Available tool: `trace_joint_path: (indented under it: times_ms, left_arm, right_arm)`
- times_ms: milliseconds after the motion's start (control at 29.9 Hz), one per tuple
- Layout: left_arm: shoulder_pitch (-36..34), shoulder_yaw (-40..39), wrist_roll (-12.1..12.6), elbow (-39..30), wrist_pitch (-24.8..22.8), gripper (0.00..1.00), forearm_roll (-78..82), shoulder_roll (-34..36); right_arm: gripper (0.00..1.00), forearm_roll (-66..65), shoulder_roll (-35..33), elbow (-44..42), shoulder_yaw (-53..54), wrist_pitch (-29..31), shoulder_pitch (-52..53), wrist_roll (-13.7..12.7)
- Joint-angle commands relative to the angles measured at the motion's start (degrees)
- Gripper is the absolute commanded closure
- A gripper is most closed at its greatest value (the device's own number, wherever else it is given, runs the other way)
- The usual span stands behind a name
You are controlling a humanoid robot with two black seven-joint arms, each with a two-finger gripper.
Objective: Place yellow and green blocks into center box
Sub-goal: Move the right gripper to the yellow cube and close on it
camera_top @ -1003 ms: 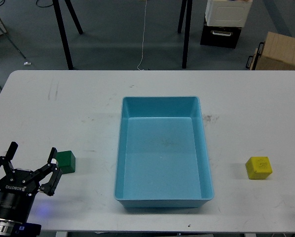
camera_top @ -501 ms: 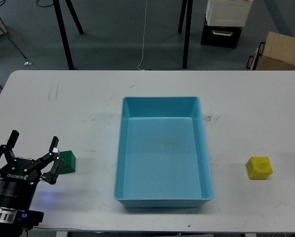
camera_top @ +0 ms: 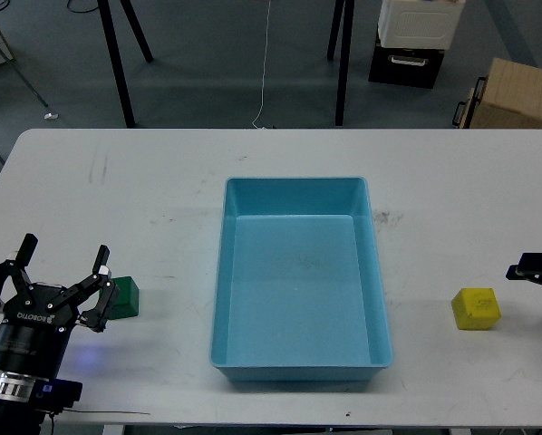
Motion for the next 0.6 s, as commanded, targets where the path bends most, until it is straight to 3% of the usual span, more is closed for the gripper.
trace_joint_path:
  times_ms: [0,334,568]
  left_arm:
    - [-0.3,1.7,-0.1,0.5,0.0,0.00,0.1,0.0]
    - [-0.2,1.8,-0.3,1.8,0.0,0.00,0.1,-0.1]
    - [-0.1,1.8,-0.3,2.3,0.0,0.00,0.2,-0.9]
  right_arm:
    - [0.00,-1.0,2.9,-0.1,-6.5,0.1,4.8,-0.4]
    - [0.00,-1.3,8.2,-1.3,-17.2,0.0,17.0,-0.4]
    - [0.01,-1.4,14.6,-6.2,-22.1,-0.4,19.5,-0.5]
